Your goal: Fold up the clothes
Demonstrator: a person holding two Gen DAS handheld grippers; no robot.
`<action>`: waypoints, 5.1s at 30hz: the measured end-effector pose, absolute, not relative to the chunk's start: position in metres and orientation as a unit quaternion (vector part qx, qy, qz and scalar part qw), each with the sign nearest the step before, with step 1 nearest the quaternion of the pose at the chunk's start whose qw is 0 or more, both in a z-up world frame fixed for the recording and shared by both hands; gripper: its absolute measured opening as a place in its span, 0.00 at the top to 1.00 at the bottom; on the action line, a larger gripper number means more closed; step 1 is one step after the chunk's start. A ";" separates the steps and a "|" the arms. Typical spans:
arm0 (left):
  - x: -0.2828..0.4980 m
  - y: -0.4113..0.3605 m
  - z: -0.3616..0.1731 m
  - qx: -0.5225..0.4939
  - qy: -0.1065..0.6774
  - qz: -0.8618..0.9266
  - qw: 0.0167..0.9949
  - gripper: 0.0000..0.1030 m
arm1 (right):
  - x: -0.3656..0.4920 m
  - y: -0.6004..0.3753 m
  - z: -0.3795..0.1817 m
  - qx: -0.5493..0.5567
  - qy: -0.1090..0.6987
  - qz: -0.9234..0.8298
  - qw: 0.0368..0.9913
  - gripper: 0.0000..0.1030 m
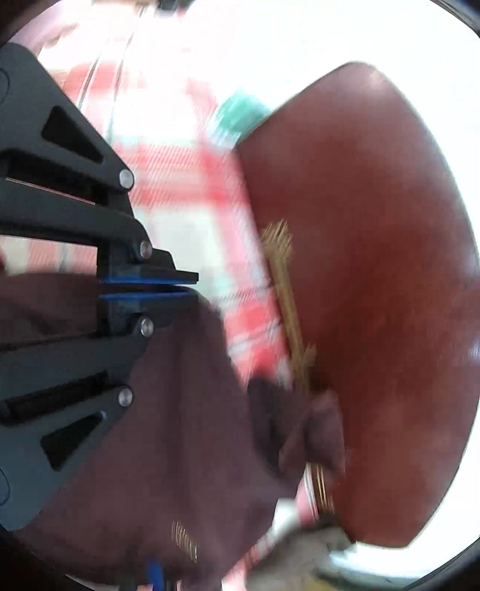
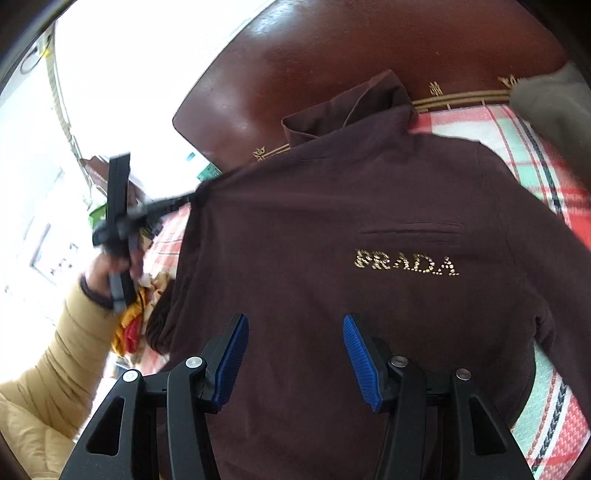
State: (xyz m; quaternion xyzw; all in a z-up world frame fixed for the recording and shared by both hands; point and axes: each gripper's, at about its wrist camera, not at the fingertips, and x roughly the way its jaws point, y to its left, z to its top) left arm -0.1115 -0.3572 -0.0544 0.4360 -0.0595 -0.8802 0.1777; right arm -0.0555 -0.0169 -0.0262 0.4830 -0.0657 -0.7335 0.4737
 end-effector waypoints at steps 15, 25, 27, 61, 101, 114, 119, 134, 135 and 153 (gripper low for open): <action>0.078 -0.303 -0.081 0.428 0.163 -0.888 -0.037 0.22 | 0.023 0.047 -0.006 0.457 -0.009 -0.755 0.470 0.35; 0.141 -0.240 -0.124 0.451 0.194 -0.864 -0.110 0.22 | 0.137 0.048 -0.028 0.455 0.104 -0.747 0.473 0.33; 0.142 -0.230 -0.132 0.456 0.193 -0.861 -0.114 0.22 | 0.154 0.037 -0.032 0.436 0.142 -0.757 0.465 0.27; 0.156 -0.209 -0.147 0.451 0.220 -0.857 -0.121 0.06 | 0.128 0.186 -0.034 0.444 -0.140 -0.834 0.296 0.44; 0.195 -0.213 -0.062 0.380 0.186 -0.900 -0.106 0.24 | 0.125 0.176 0.002 0.421 -0.002 -0.859 0.291 0.54; 0.094 -0.156 -0.076 0.414 0.166 -0.878 -0.172 0.24 | -0.026 0.207 -0.013 0.402 0.072 -0.903 0.132 0.37; 0.065 -0.149 -0.079 0.428 0.164 -0.871 -0.176 0.24 | -0.067 0.211 -0.036 0.442 0.082 -0.885 0.124 0.56; -0.012 -0.131 -0.091 0.452 0.165 -0.846 -0.228 0.24 | -0.102 0.269 0.079 0.328 -0.290 -0.854 0.281 0.93; -0.015 -0.131 -0.090 0.450 0.167 -0.846 -0.230 0.24 | -0.102 0.265 0.091 0.312 -0.307 -0.848 0.299 0.92; 0.005 -0.222 -0.091 0.407 0.239 -0.867 -0.157 0.24 | -0.103 -0.067 0.101 0.375 -0.138 -0.731 0.553 0.92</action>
